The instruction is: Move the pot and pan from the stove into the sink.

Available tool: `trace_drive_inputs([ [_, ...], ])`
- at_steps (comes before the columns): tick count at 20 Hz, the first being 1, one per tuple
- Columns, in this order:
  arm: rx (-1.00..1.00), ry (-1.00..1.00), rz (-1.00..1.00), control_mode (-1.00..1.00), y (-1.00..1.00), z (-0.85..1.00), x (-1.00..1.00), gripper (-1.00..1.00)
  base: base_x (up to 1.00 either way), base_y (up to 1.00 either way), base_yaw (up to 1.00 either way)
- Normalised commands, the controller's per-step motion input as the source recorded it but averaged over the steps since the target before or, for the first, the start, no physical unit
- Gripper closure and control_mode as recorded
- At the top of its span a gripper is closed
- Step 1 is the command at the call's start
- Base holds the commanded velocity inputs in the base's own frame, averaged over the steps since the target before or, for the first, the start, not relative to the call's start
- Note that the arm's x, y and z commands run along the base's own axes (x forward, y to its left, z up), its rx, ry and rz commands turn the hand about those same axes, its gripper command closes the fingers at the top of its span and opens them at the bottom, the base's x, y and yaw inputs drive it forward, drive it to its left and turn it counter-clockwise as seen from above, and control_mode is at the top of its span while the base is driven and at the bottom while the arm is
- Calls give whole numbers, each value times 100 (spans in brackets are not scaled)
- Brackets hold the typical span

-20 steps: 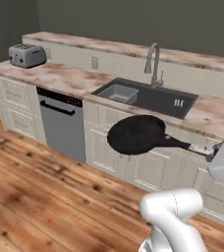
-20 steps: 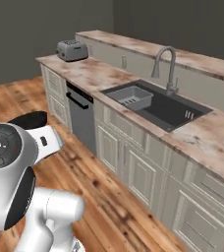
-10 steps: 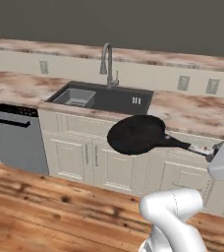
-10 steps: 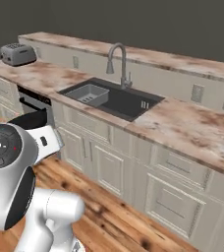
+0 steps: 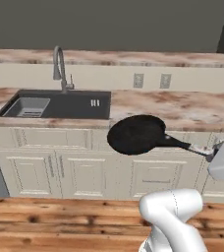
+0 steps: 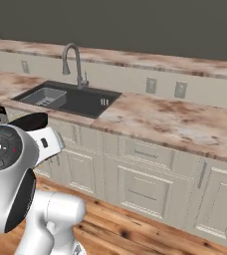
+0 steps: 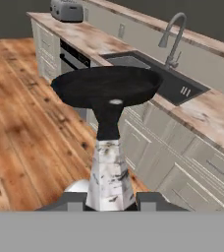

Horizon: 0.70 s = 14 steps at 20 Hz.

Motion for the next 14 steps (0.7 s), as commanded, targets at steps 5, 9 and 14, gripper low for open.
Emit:
trace_drive_inputs([
  [5,0,0,0,100,0,0,0,100,3,-13,-39],
  [9,0,0,0,100,0,0,0,100,0,7,0],
  [14,0,0,0,100,0,0,0,100,0,81,-3],
])
